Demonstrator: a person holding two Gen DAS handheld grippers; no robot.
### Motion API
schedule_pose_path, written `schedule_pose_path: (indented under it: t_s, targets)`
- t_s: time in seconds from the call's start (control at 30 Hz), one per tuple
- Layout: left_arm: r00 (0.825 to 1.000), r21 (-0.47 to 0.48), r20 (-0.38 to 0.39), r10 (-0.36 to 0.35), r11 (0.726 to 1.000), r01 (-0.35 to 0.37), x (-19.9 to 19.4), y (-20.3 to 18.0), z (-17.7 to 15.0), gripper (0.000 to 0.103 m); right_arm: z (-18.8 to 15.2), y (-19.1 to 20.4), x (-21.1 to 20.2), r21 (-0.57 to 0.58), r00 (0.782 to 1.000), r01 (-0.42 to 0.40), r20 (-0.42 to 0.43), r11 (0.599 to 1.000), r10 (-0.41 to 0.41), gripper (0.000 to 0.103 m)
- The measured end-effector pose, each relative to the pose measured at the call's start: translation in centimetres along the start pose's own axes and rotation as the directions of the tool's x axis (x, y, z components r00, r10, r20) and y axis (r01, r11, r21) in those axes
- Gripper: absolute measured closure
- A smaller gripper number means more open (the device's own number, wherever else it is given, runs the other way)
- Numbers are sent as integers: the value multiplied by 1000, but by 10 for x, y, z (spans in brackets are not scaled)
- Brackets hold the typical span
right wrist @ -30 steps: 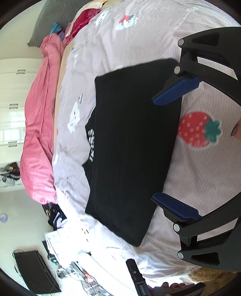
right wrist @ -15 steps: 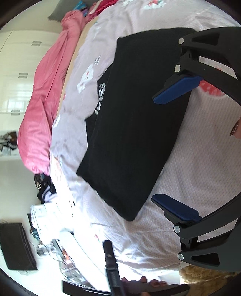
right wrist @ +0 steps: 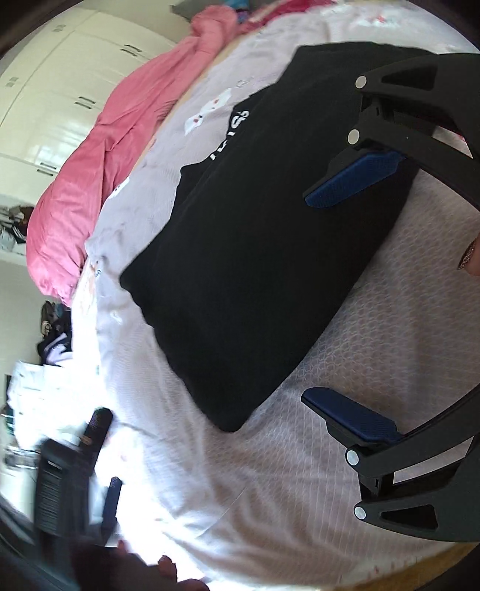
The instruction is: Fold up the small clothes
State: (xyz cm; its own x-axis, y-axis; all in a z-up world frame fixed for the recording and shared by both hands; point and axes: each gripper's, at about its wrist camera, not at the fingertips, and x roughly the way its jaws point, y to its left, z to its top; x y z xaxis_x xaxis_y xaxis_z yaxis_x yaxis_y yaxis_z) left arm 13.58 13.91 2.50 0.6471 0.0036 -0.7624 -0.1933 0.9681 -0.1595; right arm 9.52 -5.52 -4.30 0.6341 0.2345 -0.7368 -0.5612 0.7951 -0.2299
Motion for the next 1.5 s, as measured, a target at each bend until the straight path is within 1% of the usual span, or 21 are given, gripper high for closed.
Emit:
schedule_pose_path:
  t_s: [0.1,0.33,0.57,0.63,0.67,0.7,0.73,0.8,0.83,0.9,0.97,1.03,1.1,1.2,1.3,1.33,1.37,1.4,1.43,1.47,1.5]
  targets:
    - [1000,6,-12,-3,1000,4,9,-3,6,10,3,9,12,-41,999,37,1,998,-37,5]
    - [999,11,-49,-15,1000,15,35,-13,17,10,19,10,30,-56,998,68,11,996,-67,5]
    - [996,9,-77,-35,999,36,60,-29,30,10,33,10,44,-84,990,136,46,987,-132,5]
    - [995,3,-87,-54,999,54,66,-33,35,10,33,6,42,-74,987,147,70,986,-142,12]
    - [993,-3,-93,-66,998,66,69,-36,38,10,33,3,40,-64,987,143,80,988,-137,28]
    - [992,-9,-97,-78,997,78,71,-38,42,10,33,1,37,-55,988,134,89,989,-129,34]
    - [991,-14,-100,-86,996,85,73,-40,45,10,32,-4,31,-35,986,126,117,991,-121,37]
    - [988,-21,-111,-108,994,107,76,-43,50,10,31,-10,21,-10,981,108,162,994,-105,60]
    - [985,-28,-119,-126,992,123,78,-46,52,10,31,-12,17,0,979,101,178,995,-99,66]
    - [971,-54,-150,-184,983,178,83,-50,56,10,29,-20,10,29,974,88,208,996,-92,82]
    - [961,-81,-177,-213,976,202,90,-53,58,10,27,-29,4,63,969,66,233,996,-80,86]
    - [954,-89,-194,-231,972,217,94,-58,58,10,26,-36,-2,81,963,71,255,994,-89,88]
    - [953,-80,-196,-233,972,221,95,-63,58,10,24,-39,-7,78,956,80,277,994,-99,90]
    - [937,-98,-199,-288,957,273,97,-71,57,10,23,-45,-12,93,952,63,292,994,-88,90]
    - [936,-92,-195,-292,956,279,98,-80,59,10,21,-47,-18,97,946,64,313,993,-91,90]
    - [933,-91,-195,-301,953,289,97,-82,59,11,19,-47,-20,96,942,67,321,993,-94,90]
    - [927,-96,-197,-319,947,306,97,-86,59,14,18,-47,-22,97,940,66,327,993,-95,91]
    - [922,-97,-200,-332,943,318,96,-88,59,23,18,-47,-23,100,939,64,331,993,-94,91]
    - [917,-97,-206,-341,940,328,96,-91,59,36,17,-49,-24,107,937,60,335,992,-93,91]
    - [912,-93,-213,-351,936,339,95,-95,59,39,16,-49,-26,111,936,59,339,992,-94,91]
    - [911,-87,-216,-353,936,342,94,-97,58,44,14,-48,-28,115,935,58,343,992,-94,91]
